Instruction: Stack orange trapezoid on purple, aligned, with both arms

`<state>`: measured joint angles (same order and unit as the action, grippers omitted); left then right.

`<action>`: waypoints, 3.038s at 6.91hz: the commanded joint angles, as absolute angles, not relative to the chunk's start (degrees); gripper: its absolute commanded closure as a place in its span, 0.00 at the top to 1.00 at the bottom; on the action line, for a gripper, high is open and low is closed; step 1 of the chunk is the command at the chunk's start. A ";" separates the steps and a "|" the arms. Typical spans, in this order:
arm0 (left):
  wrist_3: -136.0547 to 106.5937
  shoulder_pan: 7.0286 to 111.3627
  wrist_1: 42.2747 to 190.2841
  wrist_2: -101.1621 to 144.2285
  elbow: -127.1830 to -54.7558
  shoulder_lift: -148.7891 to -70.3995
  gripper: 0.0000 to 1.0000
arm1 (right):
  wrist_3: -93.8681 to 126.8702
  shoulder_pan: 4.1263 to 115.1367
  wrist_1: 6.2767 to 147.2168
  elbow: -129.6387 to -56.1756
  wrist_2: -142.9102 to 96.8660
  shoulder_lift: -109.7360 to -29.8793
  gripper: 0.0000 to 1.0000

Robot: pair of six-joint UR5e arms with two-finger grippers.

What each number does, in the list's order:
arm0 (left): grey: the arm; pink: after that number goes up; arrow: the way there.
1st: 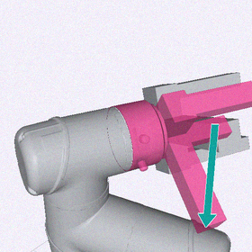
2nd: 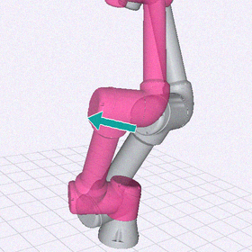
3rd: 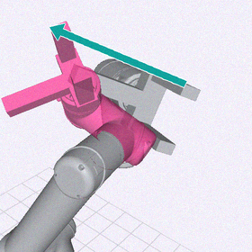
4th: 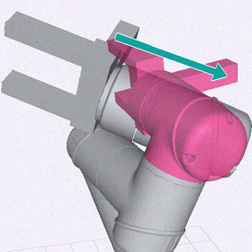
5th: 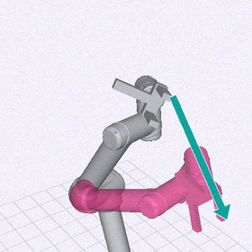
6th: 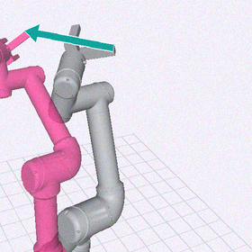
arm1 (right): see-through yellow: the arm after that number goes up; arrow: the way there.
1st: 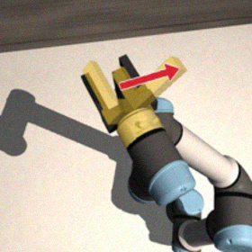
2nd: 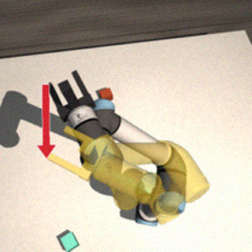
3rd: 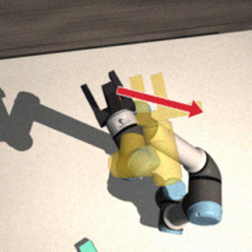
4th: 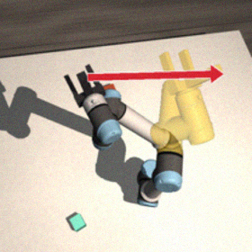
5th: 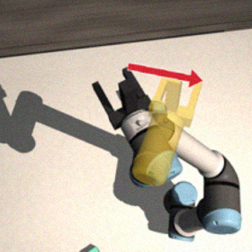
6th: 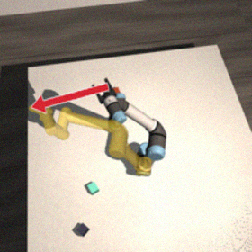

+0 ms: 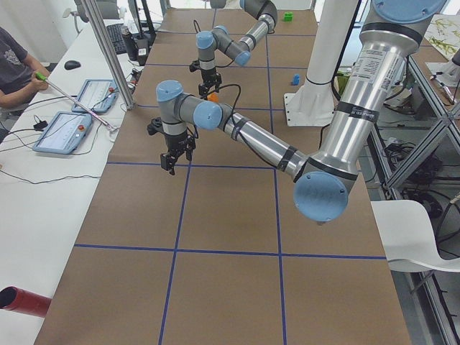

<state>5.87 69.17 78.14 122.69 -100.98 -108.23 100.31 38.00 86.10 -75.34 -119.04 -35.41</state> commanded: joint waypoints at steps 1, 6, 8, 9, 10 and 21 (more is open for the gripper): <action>6.24 70.04 78.13 122.87 -101.34 -107.93 1.00 | 95.41 43.21 93.46 -95.07 -120.32 -45.03 1.00; 19.42 88.66 79.27 130.23 -100.63 -96.35 1.00 | 22.38 74.98 105.29 -112.79 -133.22 -82.21 1.00; 19.86 91.99 79.45 130.25 -100.90 -90.66 1.00 | 13.72 82.16 104.16 -109.36 -131.85 -86.57 1.00; 19.86 92.72 81.89 130.25 -99.68 -88.79 1.00 | 13.71 83.13 103.19 -104.46 -130.97 -87.18 1.00; 19.34 92.72 83.83 130.25 -97.58 -88.77 1.00 | 11.27 86.36 99.09 -97.80 -130.87 -87.54 1.00; 11.51 92.37 84.02 131.57 -97.12 -88.06 1.00 | -0.97 91.76 91.76 -91.49 -135.00 -92.63 1.00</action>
